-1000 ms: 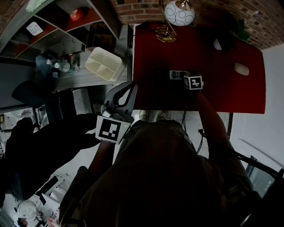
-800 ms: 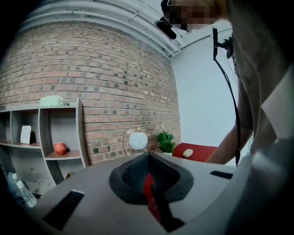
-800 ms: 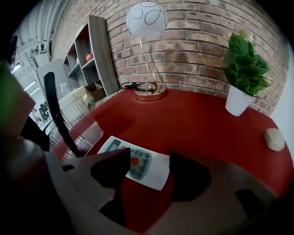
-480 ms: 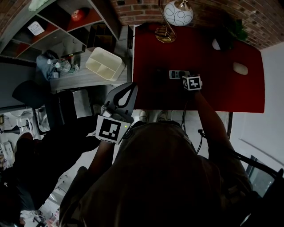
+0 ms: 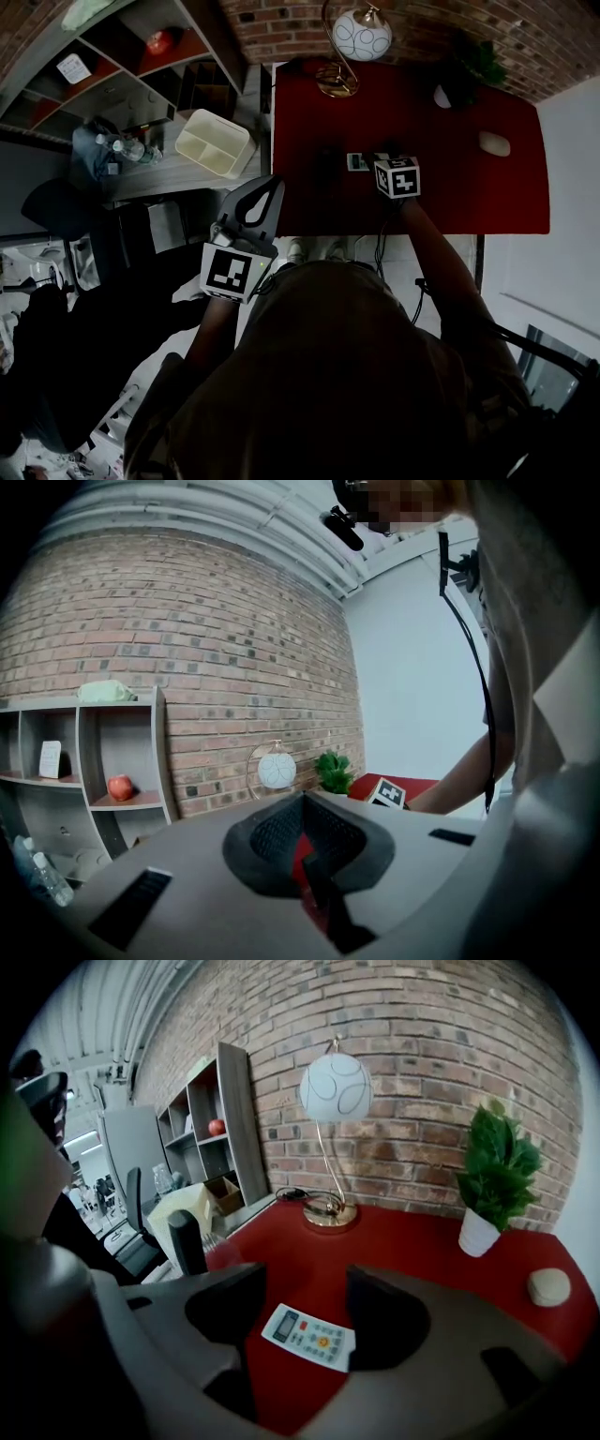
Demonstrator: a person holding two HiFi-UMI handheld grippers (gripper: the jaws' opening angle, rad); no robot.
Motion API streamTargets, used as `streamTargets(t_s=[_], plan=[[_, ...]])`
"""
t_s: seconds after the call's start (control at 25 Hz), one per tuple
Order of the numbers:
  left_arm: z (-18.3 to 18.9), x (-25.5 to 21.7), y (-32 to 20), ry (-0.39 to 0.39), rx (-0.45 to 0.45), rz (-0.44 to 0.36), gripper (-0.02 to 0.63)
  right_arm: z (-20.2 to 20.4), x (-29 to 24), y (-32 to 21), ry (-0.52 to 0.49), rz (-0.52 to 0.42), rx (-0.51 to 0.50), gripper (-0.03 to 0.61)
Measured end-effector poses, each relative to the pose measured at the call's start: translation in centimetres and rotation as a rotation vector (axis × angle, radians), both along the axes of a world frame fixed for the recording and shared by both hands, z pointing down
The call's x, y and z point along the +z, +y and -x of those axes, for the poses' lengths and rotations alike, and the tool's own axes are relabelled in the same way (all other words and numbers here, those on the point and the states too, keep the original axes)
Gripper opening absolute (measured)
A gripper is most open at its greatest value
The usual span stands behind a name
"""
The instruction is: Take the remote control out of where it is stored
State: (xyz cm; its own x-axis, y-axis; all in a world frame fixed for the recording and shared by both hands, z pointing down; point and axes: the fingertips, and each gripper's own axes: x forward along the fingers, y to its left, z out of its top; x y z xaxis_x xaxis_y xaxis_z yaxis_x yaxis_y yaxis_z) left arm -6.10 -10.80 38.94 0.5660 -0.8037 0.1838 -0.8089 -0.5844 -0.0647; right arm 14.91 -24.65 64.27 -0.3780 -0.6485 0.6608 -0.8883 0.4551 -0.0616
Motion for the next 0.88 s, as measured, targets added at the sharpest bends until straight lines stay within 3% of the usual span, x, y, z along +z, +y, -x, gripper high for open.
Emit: streamTargets(t_s=[0.44,0.88], plan=[[0.1,-1.1,0.0,0.009,0.003,-0.041,0.011,2.5,-14.0,3.0,-0.145,-0.267,-0.056,0.267],[0.3,-1.5,-0.4,0.008,0.012,-0.059,0.011,4.5,-24.0,8.3,-0.172,-0.534,-0.146,0.265]])
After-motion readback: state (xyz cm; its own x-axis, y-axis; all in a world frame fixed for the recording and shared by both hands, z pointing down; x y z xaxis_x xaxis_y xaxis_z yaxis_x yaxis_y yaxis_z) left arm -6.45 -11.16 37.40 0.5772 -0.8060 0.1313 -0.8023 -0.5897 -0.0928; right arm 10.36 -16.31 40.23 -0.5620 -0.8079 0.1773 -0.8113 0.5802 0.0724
